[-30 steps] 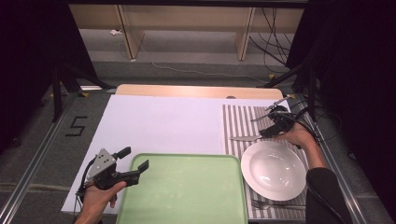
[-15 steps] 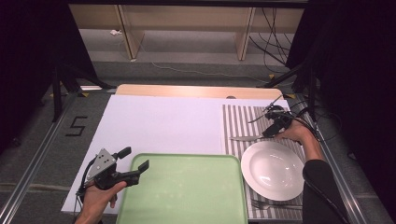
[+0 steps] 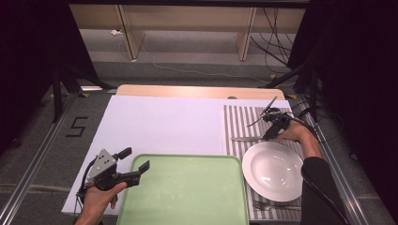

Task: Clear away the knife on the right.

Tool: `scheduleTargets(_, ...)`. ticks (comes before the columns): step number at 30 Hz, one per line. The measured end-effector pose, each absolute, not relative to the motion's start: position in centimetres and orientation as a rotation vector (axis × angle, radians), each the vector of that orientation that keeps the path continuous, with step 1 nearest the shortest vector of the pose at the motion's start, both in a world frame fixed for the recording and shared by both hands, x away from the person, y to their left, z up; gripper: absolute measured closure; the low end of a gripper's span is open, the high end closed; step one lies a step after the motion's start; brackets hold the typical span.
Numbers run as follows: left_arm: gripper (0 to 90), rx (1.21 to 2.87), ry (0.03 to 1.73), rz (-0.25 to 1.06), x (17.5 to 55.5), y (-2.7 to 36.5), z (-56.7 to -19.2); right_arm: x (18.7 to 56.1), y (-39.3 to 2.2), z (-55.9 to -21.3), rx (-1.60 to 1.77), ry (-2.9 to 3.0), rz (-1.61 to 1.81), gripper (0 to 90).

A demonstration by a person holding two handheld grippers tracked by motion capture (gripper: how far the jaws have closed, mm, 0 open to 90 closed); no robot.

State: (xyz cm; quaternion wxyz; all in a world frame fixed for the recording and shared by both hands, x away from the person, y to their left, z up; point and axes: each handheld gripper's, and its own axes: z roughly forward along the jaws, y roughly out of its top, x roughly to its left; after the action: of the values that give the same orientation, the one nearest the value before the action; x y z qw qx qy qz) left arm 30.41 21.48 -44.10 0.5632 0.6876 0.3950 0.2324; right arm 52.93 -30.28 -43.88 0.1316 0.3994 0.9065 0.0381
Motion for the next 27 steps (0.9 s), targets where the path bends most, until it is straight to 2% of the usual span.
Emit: scheduleTargets(27,16.3,1.613,0.929,0.545,30.4,21.5,-44.1,53.6,-29.8,-45.1,1.069,2.683,-0.022,33.1)
